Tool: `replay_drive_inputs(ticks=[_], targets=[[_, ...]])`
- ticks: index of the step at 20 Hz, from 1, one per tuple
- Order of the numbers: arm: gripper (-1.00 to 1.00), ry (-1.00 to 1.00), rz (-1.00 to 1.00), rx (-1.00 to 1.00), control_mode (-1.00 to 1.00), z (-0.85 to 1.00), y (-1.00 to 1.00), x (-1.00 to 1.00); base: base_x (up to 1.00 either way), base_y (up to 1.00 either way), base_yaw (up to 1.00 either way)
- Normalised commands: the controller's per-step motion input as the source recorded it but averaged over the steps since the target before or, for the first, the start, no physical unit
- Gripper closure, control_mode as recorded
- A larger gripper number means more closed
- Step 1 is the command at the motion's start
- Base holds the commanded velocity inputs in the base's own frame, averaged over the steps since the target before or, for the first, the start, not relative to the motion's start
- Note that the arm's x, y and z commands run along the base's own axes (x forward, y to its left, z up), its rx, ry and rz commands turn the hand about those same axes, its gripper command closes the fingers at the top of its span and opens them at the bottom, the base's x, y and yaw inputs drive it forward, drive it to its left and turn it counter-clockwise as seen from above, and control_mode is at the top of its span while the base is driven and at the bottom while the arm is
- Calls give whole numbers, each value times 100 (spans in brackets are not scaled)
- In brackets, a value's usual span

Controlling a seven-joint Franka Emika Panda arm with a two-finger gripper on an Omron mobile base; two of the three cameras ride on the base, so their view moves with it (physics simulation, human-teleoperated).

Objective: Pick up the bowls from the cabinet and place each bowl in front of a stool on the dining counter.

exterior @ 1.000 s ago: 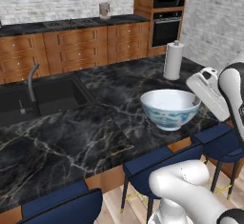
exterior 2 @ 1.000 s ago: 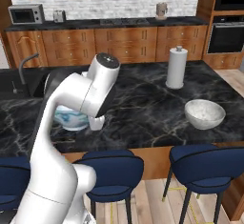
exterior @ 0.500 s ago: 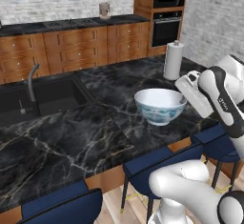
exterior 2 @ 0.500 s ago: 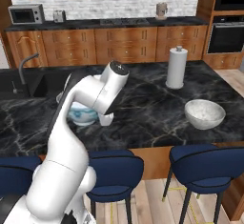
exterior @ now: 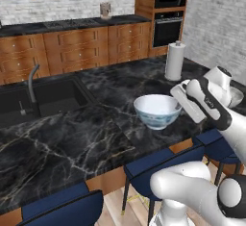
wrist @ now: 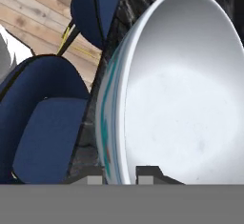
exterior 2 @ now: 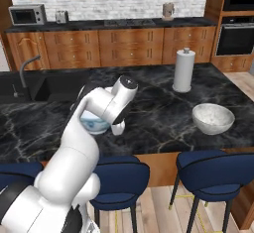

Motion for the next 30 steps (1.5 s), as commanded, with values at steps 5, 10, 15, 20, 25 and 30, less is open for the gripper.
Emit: replay_drive_inputs(ticks=[5,10,15,20,25,30], targets=[[100,0,0,-4,-100,-53,-26,3,0,0,0],[100,-1,0,0,-100,-30,-3,1,0,0,0],[100,0,0,0,-100,-25,0,7,0,0,0],[100,0,0,0,-100,-28,0,17,0,0,0],[100,0,0,0,-100,-26,0,16,0,0,0],[100,-2,0,2,-100,-14,0,20,0,0,0]])
